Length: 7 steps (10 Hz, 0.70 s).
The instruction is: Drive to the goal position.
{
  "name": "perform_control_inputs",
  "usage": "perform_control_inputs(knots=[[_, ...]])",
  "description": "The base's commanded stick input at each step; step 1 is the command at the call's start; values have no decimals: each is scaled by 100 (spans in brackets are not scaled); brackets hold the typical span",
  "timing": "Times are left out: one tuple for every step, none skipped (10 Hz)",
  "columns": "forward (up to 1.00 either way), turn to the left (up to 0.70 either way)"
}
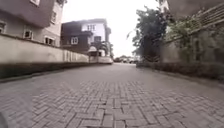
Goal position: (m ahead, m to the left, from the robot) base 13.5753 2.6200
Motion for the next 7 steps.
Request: perform_control_inputs(knots=[[70, 0], [70, 0], [70, 0], [70, 0], [70, 0], [70, 0], [70, 0]])
